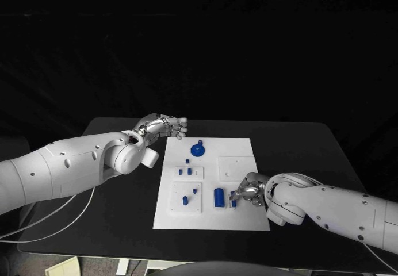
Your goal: Assemble the parts on the task board
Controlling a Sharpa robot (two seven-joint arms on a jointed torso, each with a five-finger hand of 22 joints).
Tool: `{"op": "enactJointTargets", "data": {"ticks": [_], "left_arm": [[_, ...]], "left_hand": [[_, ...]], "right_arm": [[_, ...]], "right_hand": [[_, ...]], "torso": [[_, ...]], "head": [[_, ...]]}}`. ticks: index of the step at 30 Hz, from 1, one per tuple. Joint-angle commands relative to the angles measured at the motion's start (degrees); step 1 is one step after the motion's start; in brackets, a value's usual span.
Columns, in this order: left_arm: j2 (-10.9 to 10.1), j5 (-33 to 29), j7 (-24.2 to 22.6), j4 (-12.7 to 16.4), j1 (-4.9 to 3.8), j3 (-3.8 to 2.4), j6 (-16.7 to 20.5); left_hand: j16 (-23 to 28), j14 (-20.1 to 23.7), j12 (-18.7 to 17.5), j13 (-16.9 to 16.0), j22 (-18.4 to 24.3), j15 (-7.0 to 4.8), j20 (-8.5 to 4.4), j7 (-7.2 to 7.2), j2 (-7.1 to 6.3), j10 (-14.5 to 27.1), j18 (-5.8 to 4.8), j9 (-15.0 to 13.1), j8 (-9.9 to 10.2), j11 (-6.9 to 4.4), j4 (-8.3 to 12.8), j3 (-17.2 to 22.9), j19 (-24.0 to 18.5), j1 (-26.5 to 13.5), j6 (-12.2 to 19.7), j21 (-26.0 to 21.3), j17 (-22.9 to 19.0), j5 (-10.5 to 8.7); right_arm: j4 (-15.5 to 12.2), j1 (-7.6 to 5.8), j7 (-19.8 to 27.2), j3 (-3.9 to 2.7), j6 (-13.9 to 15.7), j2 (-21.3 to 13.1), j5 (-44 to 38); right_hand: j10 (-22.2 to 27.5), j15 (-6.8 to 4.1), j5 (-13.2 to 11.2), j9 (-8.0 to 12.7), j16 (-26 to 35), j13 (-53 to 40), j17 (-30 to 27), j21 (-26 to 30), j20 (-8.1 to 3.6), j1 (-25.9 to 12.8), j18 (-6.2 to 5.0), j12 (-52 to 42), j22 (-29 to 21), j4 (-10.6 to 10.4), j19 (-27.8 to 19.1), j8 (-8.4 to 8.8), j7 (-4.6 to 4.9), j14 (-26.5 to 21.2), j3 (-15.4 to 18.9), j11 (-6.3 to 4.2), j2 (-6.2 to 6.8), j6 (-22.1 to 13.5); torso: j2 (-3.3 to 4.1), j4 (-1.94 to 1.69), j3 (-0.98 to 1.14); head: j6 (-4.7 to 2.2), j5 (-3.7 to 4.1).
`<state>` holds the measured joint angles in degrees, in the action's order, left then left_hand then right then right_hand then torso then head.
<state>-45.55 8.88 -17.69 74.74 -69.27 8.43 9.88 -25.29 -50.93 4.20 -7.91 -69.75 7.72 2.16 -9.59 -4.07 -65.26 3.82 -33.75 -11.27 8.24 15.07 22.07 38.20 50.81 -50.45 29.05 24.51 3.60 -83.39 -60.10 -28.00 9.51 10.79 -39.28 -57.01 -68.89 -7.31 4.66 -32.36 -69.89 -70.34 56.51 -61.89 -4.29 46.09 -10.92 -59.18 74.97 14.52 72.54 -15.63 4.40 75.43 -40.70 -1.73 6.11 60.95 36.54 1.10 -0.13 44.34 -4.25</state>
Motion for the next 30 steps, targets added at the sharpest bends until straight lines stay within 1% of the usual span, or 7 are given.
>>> {"op": "enactJointTargets", "data": {"ticks": [1,14,22,30], "left_arm": [[0.05,-0.25,-0.39,0.20,-0.06,-0.05,-0.83],[0.00,-0.25,-0.33,0.23,-0.06,-0.05,-0.83],[0.06,-0.25,-0.30,0.19,-0.06,-0.05,-0.90],[0.10,-0.25,-0.28,0.18,-0.06,-0.05,-0.85]], "left_hand": [[0.21,-0.15,-0.17,0.08,-0.06,0.17,-0.02,-0.02,0.17,0.15,0.65,0.08,-0.37,-0.09,-0.12,-0.10,0.26,-0.35,0.41,-0.39,0.08,-0.27],[0.26,-0.16,-0.16,0.09,-0.09,0.17,-0.02,-0.02,0.18,0.15,0.65,0.10,-0.39,-0.09,-0.14,-0.11,0.27,-0.38,0.41,-0.42,0.14,-0.27],[0.29,-0.17,-0.16,0.10,-0.11,0.17,-0.02,-0.02,0.18,0.14,0.65,0.11,-0.39,-0.10,-0.14,-0.11,0.28,-0.40,0.42,-0.44,0.18,-0.27],[0.32,-0.18,-0.17,0.11,-0.13,0.17,-0.02,-0.02,0.16,0.15,0.65,0.12,-0.40,-0.09,-0.14,-0.12,0.28,-0.41,0.43,-0.47,0.22,-0.27]], "right_arm": [[0.35,0.09,0.03,0.05,-1.34,0.14,-0.67],[1.01,0.15,0.00,0.13,-1.74,0.46,-0.69],[0.88,0.19,0.03,0.27,-2.18,0.66,-0.69],[0.80,0.21,0.18,0.41,-1.84,0.75,-0.69]], "right_hand": [[-0.22,-0.43,0.13,0.09,-0.11,0.09,-0.05,-0.28,-0.12,-0.63,-4.08,0.08,0.61,-0.03,0.45,-0.01,0.21,-0.06,0.29,-0.03,0.02,0.07],[-0.18,-0.43,0.03,0.12,-0.10,0.08,-0.06,-0.26,-0.15,-0.79,-4.08,0.10,0.61,-0.06,0.41,0.03,0.22,-0.08,0.49,-0.03,0.10,0.02],[-0.11,-0.42,-0.29,0.16,-0.07,0.07,-0.08,-0.21,-0.19,-1.01,-4.08,0.13,0.61,-0.14,0.35,0.09,0.24,-0.11,0.73,-0.01,0.38,-0.03],[-0.08,-0.42,-0.75,0.18,-0.06,0.05,-0.10,-0.17,-0.23,-1.19,-4.08,0.14,0.60,-0.29,0.32,0.12,0.24,-0.11,0.92,-0.01,0.59,-0.03]], "torso": [[0.01,0.05,0.00],[-0.02,0.05,0.02],[-0.03,0.07,0.00],[-0.04,0.06,-0.01]], "head": [[0.10,-0.07],[0.23,-0.13],[0.28,-0.15],[0.29,-0.13]]}}
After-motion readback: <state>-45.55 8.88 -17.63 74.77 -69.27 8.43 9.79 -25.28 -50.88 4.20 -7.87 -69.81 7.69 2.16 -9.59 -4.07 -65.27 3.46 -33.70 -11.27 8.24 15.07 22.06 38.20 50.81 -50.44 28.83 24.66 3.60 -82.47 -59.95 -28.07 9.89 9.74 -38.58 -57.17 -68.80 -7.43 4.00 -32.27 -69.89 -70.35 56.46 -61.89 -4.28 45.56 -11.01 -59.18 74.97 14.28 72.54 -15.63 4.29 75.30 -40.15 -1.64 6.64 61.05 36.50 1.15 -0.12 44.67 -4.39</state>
